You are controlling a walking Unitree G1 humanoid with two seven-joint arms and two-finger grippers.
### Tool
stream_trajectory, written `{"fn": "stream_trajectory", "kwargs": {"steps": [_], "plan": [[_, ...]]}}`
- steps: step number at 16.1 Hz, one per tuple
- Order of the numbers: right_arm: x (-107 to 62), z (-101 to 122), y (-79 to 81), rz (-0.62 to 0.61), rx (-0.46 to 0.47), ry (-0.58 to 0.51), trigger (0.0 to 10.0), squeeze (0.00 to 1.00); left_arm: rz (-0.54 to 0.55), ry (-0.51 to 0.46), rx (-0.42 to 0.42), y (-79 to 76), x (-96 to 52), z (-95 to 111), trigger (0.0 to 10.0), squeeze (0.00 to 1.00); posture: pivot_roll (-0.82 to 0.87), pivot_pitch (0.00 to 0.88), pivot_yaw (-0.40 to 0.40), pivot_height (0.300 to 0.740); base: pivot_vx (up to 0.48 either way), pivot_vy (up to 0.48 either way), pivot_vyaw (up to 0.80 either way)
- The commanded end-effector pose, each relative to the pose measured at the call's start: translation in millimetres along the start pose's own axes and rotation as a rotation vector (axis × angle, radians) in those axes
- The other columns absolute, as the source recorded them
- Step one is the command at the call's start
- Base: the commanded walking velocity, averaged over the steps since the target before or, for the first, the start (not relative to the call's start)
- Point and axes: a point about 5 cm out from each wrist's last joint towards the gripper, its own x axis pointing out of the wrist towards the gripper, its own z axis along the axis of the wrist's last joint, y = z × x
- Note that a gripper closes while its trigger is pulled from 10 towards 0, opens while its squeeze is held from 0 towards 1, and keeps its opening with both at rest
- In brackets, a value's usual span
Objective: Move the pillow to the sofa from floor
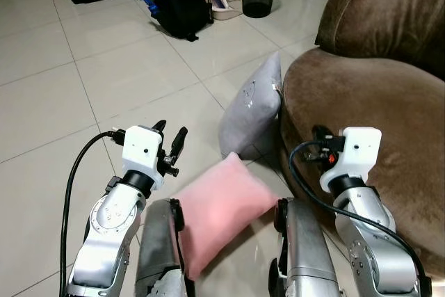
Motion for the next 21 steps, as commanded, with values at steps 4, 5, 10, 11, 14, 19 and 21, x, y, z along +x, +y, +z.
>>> {"fn": "stream_trajectory", "kwargs": {"steps": [4, 5, 10, 11, 14, 19, 21], "plan": [[0.0, 7, 7.3, 0.048, -0.01, -0.034, 10.0, 0.0, 0.008, -0.029, 0.02, 3.6, 1.6, 3, 10.0, 0.0, -0.01, 0.031, 0.046, 0.585, 0.0, 0.0, 0.0], [1.3, 9, 9.7, 0.064, -0.019, -0.04, 10.0, 0.0, 0.012, -0.033, 0.021, 4.8, 3.1, 2, 10.0, 0.0, -0.02, 0.027, 0.046, 0.6, 0.0, 0.0, 0.0], [2.8, 12, 9.8, 0.068, -0.019, -0.049, 10.0, 0.0, 0.035, -0.043, 0.004, 8.9, 8.8, 7, 10.0, 0.0, -0.02, 0.025, 0.044, 0.645, 0.0, 0.0, 0.0], [3.0, 13, 9.9, 0.069, -0.02, -0.051, 10.0, 0.0, 0.04, -0.048, 0.006, 10.3, 9.6, 8, 10.0, 0.0, -0.02, 0.025, 0.045, 0.655, 0.0, 0.0, 0.0], [3.7, 14, 10.4, 0.073, -0.017, -0.055, 10.0, 0.0, 0.049, -0.054, 0.006, 12.7, 12.3, 9, 10.0, 0.0, -0.02, 0.021, 0.045, 0.68, 0.0, 0.0, 0.0], [5.8, 16, 11.8, 0.08, -0.014, -0.063, 10.0, 0.0, 0.043, -0.053, 0.0, 10.6, 15.1, 10, 10.0, 0.0, -0.02, 0.014, 0.043, 0.72, 0.0, 0.0, 0.0], [5.7, 16, 11.2, 0.081, -0.014, -0.062, 10.0, 0.0, 0.042, -0.055, -0.002, 9.8, 14.9, 10, 10.0, 0.0, -0.02, 0.013, 0.042, 0.735, 0.0, 0.0, 0.0]]}}
